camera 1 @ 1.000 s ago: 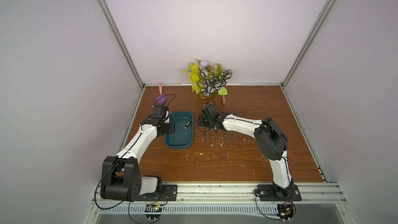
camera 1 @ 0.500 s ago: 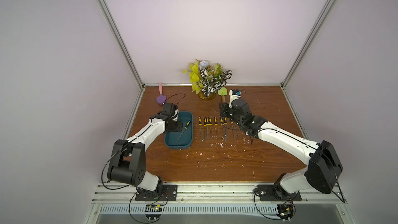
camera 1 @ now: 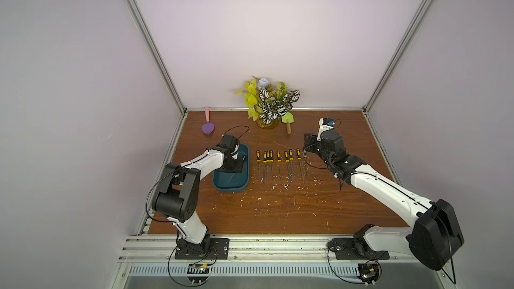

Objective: Take the file tool out of the storage box
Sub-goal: Pick up the file tool from the storage box.

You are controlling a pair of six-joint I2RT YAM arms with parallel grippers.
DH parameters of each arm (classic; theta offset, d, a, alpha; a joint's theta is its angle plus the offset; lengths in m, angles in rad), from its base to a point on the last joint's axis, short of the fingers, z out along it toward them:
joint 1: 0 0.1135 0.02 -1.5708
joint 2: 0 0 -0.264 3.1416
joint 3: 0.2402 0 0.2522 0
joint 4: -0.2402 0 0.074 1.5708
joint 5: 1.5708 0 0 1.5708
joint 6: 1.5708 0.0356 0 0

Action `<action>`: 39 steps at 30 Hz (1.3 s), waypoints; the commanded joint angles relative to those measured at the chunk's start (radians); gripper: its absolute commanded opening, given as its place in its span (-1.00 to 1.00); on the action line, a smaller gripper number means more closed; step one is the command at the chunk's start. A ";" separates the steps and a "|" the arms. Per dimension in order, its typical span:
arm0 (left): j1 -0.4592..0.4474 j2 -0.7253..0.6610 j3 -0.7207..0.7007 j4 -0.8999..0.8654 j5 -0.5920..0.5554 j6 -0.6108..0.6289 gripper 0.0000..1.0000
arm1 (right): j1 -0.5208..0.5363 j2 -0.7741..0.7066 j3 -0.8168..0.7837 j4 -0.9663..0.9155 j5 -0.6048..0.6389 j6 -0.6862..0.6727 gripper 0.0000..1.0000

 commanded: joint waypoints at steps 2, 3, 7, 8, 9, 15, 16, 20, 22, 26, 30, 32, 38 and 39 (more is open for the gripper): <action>-0.003 0.034 0.023 0.017 -0.034 -0.005 -0.11 | -0.008 -0.024 -0.017 0.029 -0.002 -0.018 -0.15; -0.004 0.040 0.025 0.023 -0.034 -0.004 -0.12 | -0.009 -0.026 -0.018 0.028 0.000 -0.021 -0.15; -0.008 0.066 0.026 0.041 -0.030 -0.002 -0.23 | -0.013 -0.029 -0.028 0.031 0.000 -0.021 -0.15; -0.010 0.071 0.026 0.045 -0.030 -0.002 -0.32 | -0.016 -0.027 -0.032 0.032 -0.001 -0.021 -0.15; -0.012 0.077 0.026 0.047 -0.029 -0.002 -0.40 | -0.017 -0.027 -0.034 0.032 -0.002 -0.021 -0.14; -0.013 0.084 0.028 0.025 -0.035 -0.004 -0.73 | -0.024 -0.021 -0.033 0.038 -0.007 -0.015 -0.14; -0.012 0.077 0.030 0.019 -0.043 -0.004 -0.84 | -0.024 -0.020 -0.032 0.038 -0.009 -0.015 -0.14; -0.013 0.027 0.026 0.004 -0.061 -0.006 -1.00 | -0.025 -0.015 -0.032 0.036 -0.015 -0.015 -0.14; -0.012 0.001 0.026 0.003 -0.070 -0.005 -1.00 | -0.025 -0.016 -0.037 0.043 -0.027 -0.017 -0.13; -0.013 -0.082 0.034 0.010 -0.066 0.002 -1.00 | -0.025 -0.011 -0.048 0.092 -0.101 -0.042 -0.13; -0.011 -0.213 0.022 0.077 0.028 0.053 -1.00 | -0.039 0.018 -0.053 0.150 -0.250 -0.021 0.02; -0.003 -0.274 0.009 0.126 0.145 0.070 -1.00 | -0.061 0.031 -0.090 0.282 -0.426 0.009 0.10; 0.088 -0.326 -0.016 0.296 0.810 -0.021 -1.00 | -0.127 0.153 -0.223 0.949 -0.944 0.280 0.30; 0.096 -0.312 -0.021 0.348 0.929 -0.064 -1.00 | -0.128 0.194 -0.219 1.047 -1.005 0.334 0.32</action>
